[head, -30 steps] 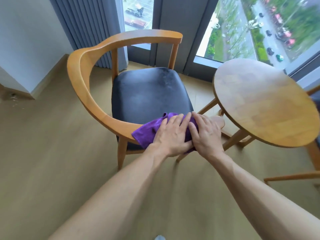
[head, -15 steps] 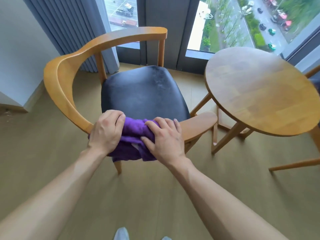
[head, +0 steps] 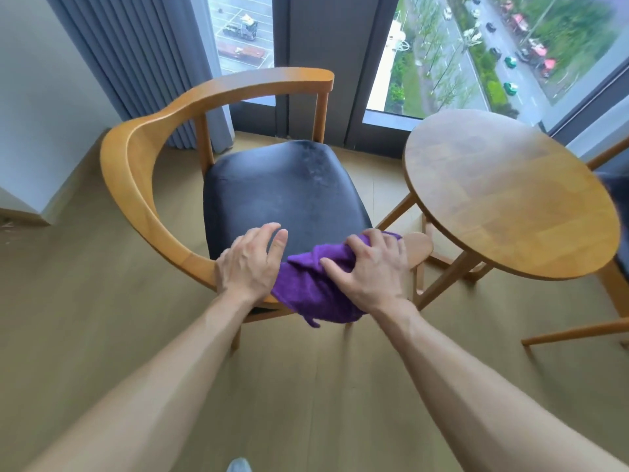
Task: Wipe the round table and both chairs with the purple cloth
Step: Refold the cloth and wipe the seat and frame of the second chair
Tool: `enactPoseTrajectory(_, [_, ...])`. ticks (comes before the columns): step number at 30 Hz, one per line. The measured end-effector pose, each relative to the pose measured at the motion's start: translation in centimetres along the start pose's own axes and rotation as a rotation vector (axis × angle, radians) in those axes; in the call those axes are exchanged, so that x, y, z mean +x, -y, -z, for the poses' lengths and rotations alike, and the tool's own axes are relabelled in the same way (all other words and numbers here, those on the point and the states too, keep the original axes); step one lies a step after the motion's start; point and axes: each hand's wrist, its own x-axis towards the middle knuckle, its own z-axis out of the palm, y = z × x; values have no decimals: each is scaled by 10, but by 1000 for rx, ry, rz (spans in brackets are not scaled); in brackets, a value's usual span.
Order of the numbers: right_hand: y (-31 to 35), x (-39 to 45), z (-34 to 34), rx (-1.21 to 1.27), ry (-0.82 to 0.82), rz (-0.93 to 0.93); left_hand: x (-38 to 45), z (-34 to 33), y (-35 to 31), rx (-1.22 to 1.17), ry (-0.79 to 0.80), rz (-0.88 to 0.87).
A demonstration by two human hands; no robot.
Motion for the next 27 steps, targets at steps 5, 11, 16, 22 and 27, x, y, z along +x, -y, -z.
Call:
enactPoseTrajectory(5, [92, -44, -28, 163, -75, 71, 2, 7, 2, -189, -46, 34])
enactPoseTrajectory(11, [-14, -22, -20, 170, -144, 269, -5, 1, 7, -154, -75, -4])
enactPoseTrajectory(16, [-106, 28, 3, 129, -27, 196, -5, -1, 4, -155, -123, 13])
enactPoseTrajectory(22, [-103, 30, -7, 200, -131, 85, -9, 7, 2, -292, -174, -9])
enactPoseTrajectory(27, [-37, -14, -18, 230, -236, -27, -10, 7, 3, -315, -173, -26])
